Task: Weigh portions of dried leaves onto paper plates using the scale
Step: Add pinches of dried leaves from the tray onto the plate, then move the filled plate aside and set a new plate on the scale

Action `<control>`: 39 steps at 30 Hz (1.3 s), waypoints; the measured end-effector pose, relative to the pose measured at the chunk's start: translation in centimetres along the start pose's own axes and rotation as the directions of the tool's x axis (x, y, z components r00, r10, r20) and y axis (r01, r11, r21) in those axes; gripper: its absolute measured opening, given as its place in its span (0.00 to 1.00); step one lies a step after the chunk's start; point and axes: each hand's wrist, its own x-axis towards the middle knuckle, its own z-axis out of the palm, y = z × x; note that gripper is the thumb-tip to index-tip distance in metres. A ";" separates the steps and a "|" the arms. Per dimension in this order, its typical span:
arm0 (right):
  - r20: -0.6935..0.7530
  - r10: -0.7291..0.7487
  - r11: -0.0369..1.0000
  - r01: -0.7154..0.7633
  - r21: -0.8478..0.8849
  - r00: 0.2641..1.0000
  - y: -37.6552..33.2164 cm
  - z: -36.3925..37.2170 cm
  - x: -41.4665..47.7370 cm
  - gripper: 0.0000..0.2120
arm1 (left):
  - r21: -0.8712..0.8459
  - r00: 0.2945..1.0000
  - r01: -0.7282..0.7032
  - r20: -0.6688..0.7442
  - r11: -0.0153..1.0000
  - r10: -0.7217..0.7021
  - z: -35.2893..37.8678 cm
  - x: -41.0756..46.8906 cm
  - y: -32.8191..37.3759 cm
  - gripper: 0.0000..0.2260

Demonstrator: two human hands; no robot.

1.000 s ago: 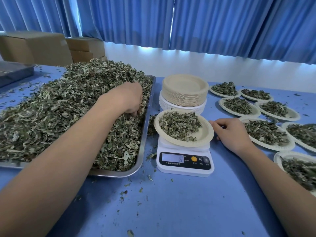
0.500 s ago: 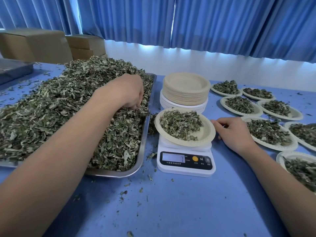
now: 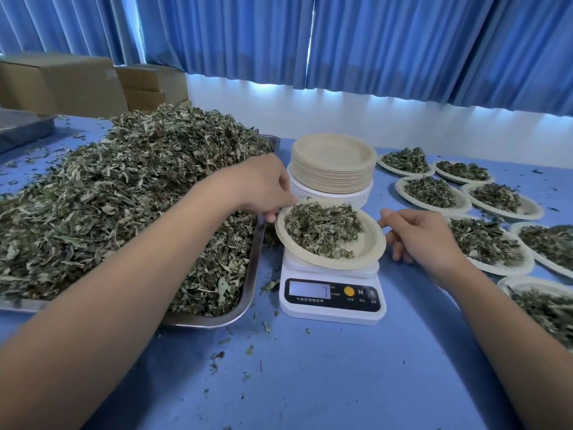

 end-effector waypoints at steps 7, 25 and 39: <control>0.128 0.065 0.997 -0.070 0.029 0.990 -1.5 0.0 -0.8 0.11 | 0.110 0.999 -0.018 -0.032 0.994 0.021 2.2 0.3 1.1 0.04; -0.262 0.149 0.979 -0.180 -0.100 0.954 1.5 -17.4 -5.1 0.07 | -0.211 0.986 -0.167 -0.052 0.963 0.160 7.6 2.2 17.9 0.09; -0.501 0.288 0.941 -0.339 -0.010 0.816 10.4 -30.5 -11.2 0.07 | -0.170 0.912 -0.353 0.156 0.920 0.379 16.2 5.2 34.1 0.11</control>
